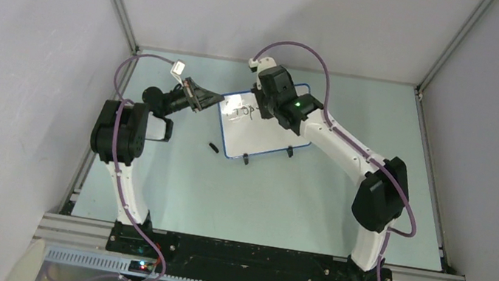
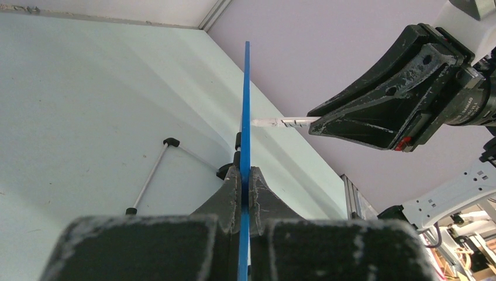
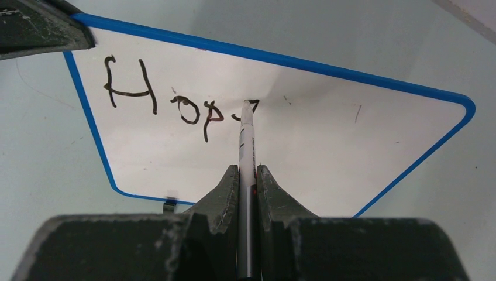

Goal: Write a sentence on the whiteboard

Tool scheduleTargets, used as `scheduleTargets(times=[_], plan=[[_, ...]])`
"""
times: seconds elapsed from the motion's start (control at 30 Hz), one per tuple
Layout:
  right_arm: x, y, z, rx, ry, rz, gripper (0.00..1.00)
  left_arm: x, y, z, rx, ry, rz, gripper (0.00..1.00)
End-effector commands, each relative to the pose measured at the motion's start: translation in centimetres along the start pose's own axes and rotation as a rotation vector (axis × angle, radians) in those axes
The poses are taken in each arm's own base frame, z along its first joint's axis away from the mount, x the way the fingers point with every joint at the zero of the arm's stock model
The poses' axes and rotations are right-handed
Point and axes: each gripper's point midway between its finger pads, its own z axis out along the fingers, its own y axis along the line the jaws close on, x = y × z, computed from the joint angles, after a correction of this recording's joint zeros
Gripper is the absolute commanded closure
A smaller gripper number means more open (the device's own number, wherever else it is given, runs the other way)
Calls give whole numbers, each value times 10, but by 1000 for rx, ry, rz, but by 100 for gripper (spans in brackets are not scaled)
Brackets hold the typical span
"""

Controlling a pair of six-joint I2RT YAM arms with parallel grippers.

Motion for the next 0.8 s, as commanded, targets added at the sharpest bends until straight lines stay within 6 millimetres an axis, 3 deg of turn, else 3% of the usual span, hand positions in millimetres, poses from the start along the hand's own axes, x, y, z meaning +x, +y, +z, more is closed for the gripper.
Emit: scheduleTargets(times=[0.0, 0.33, 0.57, 0.77], plan=[[-8, 10, 2, -15, -15, -11, 100, -6, -11, 3, 49, 8, 65, 100], [6, 15, 2, -24, 20, -28, 100, -5, -11, 3, 48, 8, 62, 100], [23, 9, 2, -5, 53, -29, 100, -5, -11, 3, 49, 9, 61, 100], [26, 2, 0, 9, 54, -17, 100, -5, -11, 3, 48, 8, 62, 100]])
